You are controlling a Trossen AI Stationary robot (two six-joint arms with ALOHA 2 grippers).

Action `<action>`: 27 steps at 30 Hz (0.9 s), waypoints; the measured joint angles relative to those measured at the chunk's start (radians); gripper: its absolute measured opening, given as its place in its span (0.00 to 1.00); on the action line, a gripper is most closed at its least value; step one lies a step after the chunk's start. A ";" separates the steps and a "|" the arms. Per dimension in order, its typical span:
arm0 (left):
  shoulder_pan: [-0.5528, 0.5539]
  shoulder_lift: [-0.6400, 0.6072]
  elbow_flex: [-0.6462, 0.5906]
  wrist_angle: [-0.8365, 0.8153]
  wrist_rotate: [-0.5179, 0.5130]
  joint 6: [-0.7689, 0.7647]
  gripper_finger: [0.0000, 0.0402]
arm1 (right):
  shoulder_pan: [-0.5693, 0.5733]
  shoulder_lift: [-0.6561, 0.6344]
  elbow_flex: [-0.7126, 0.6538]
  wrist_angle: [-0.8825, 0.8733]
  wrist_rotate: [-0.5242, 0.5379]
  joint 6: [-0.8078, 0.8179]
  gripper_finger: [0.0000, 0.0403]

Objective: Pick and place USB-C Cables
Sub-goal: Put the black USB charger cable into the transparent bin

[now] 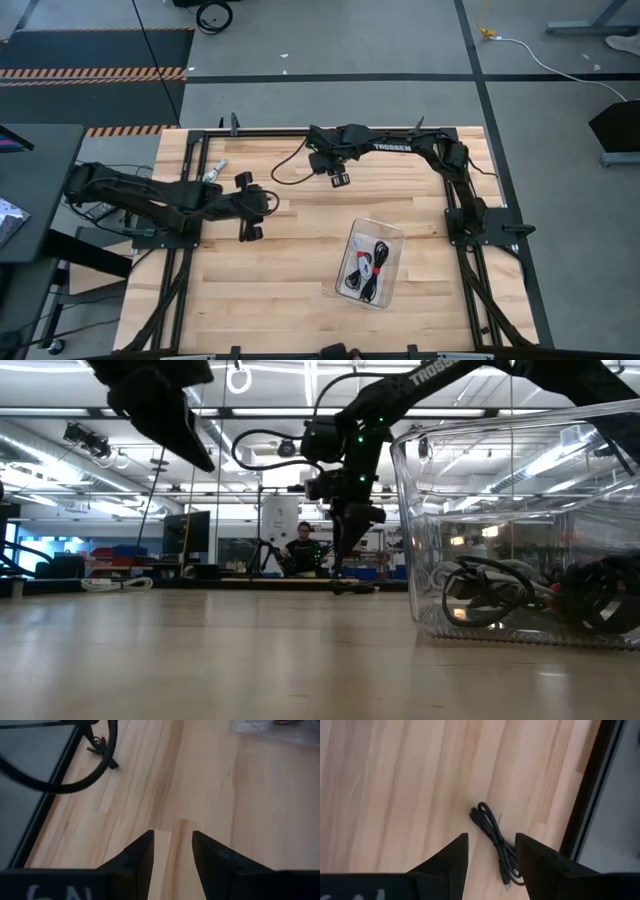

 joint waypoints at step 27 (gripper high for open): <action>-0.087 -0.118 0.000 0.025 -0.080 -0.002 0.35 | -0.009 0.060 -0.020 0.025 0.038 0.216 0.42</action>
